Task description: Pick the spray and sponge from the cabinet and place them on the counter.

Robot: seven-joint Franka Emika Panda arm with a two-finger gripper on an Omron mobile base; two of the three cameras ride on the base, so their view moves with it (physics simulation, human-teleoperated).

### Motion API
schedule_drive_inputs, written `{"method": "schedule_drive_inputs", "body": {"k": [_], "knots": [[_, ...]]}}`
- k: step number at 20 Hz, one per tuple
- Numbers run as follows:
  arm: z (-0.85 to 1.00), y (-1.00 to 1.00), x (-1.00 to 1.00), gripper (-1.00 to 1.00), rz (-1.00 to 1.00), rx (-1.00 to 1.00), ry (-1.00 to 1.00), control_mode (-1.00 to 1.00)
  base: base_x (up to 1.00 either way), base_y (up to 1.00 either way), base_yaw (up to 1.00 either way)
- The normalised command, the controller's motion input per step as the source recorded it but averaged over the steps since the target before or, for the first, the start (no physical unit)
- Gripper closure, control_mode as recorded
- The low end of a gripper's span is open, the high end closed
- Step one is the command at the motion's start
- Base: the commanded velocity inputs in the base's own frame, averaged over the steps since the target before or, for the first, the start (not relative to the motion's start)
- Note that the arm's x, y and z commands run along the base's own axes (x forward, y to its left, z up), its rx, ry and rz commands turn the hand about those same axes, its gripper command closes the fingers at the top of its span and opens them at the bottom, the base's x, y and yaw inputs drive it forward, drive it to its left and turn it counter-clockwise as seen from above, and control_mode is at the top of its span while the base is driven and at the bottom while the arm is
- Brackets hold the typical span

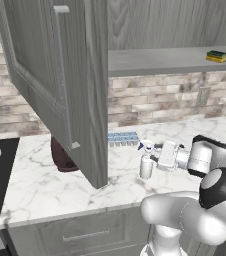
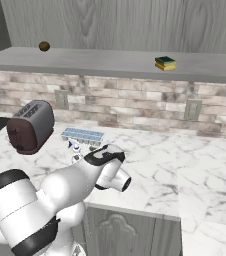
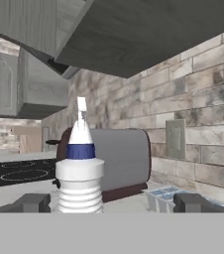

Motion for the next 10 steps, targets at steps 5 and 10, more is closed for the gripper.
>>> {"method": "schedule_drive_inputs", "body": {"k": [5,10], "knots": [[0.00,-0.08,-0.33,-1.00,0.00,0.00,-0.10,-1.00,0.00,0.00,0.00],[0.03,-0.14,-0.42,-1.00,0.00,0.01,-0.08,-1.00,0.00,0.00,0.00]]}}
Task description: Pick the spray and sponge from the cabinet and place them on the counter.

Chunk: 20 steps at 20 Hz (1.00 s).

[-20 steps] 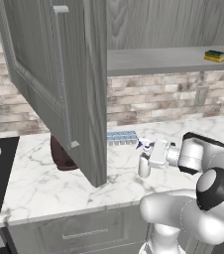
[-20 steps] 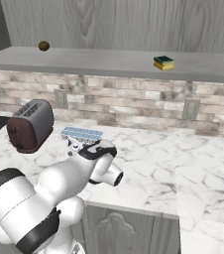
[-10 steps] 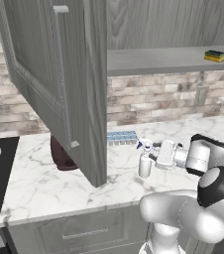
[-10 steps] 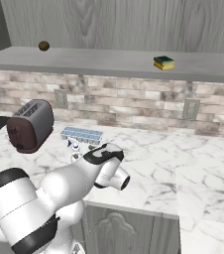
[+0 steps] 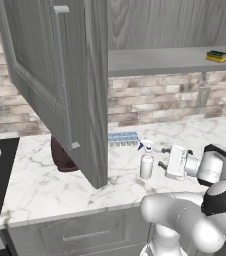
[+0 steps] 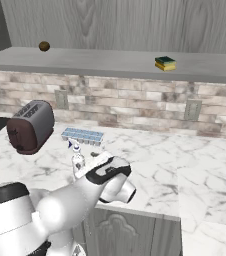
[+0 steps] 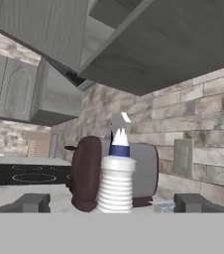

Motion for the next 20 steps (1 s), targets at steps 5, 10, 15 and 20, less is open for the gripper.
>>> {"method": "schedule_drive_inputs", "body": {"k": [5,10,15,20], "knots": [[0.37,-0.28,-0.14,-1.00,-0.04,0.00,0.00,-1.00,0.00,0.00,0.00],[0.59,-0.56,-0.15,-1.00,-0.02,0.00,0.00,-1.00,0.00,0.00,0.00],[0.56,-0.48,-0.20,-1.00,-0.04,0.02,0.18,-1.00,0.00,0.00,0.00],[0.61,-0.41,-0.24,-1.00,-0.04,0.02,0.26,-1.00,0.00,0.00,0.00]]}}
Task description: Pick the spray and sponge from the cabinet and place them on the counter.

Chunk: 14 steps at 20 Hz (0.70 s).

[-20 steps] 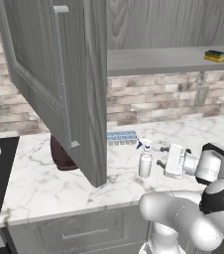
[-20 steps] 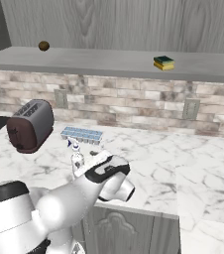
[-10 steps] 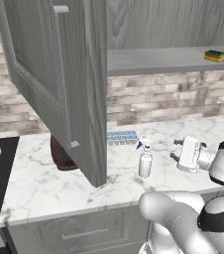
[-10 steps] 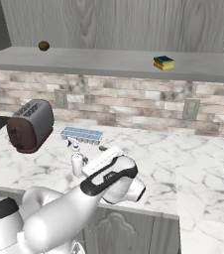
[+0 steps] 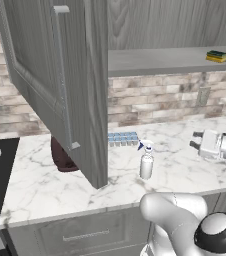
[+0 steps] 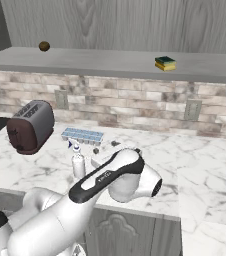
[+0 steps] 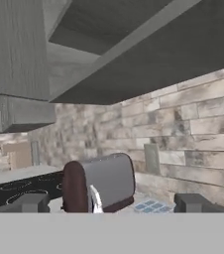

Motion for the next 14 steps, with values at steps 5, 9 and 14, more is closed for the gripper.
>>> {"method": "schedule_drive_inputs", "body": {"k": [5,9,14], "knots": [[0.64,-0.25,-0.20,-1.00,-0.07,0.01,0.24,-1.00,0.00,0.00,0.00],[0.57,-0.07,-0.12,-1.00,-0.08,0.00,0.15,-1.00,0.00,0.00,0.00],[0.44,0.00,-0.11,-1.00,-0.05,-0.03,0.05,-1.00,0.00,0.00,0.00]]}}
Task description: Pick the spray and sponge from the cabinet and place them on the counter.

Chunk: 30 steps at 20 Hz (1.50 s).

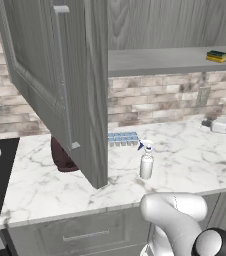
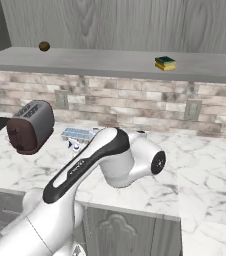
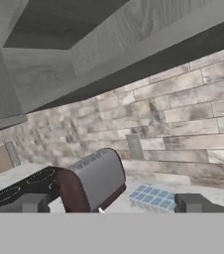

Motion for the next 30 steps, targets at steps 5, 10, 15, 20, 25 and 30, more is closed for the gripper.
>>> {"method": "schedule_drive_inputs", "body": {"k": [5,10,15,20,25,30], "knots": [[0.46,-0.06,-0.10,-1.00,-0.12,0.00,0.31,-1.00,0.00,0.00,0.00],[0.43,-0.09,-0.08,-1.00,-0.13,0.00,0.42,-1.00,0.00,0.00,0.00],[0.10,-0.16,-0.32,-1.00,-0.07,-0.01,0.13,-1.00,0.00,0.00,0.00],[0.01,-0.13,-0.53,-1.00,-0.01,0.00,-0.10,-1.00,0.00,0.00,0.00],[0.20,-0.01,-0.52,-1.00,-0.01,-0.05,-0.23,-1.00,0.00,0.00,0.00],[0.21,-0.18,-0.32,-1.00,-0.07,-0.04,-0.03,-1.00,0.00,0.00,0.00]]}}
